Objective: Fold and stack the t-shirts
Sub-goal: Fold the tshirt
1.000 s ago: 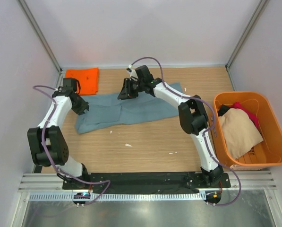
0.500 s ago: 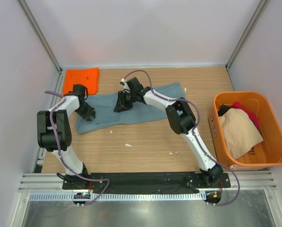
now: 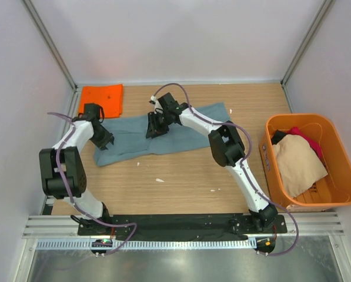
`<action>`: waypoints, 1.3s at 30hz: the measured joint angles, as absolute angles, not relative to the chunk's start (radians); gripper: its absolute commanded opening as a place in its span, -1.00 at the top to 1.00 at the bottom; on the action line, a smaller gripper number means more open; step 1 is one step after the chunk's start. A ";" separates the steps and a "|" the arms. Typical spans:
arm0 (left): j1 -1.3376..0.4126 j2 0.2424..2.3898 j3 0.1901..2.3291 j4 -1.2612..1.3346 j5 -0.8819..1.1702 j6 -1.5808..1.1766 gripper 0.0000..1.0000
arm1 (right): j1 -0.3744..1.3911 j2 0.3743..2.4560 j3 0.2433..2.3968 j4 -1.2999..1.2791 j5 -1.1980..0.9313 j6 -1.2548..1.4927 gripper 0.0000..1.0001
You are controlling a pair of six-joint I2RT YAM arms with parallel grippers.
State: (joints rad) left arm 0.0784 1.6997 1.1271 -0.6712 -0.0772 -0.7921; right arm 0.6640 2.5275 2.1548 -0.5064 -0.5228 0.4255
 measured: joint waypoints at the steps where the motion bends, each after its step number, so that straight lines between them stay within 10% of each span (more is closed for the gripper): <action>1: 0.078 1.663 1.127 -0.682 -0.079 -0.785 0.28 | 0.665 2.523 2.155 -0.518 -0.519 0.422 0.17; 18: 0.186 1.610 0.928 -0.647 -0.067 -0.774 0.46 | 0.775 2.437 1.973 -0.253 -0.728 0.651 0.66; 32: 0.237 1.632 0.952 -0.657 -0.054 -0.740 0.49 | 0.692 2.412 1.692 -0.062 -0.821 0.710 0.66; 39: 0.186 1.457 0.972 -0.694 -0.085 -0.739 0.41 | 0.686 2.350 1.705 -0.144 -0.771 0.691 0.35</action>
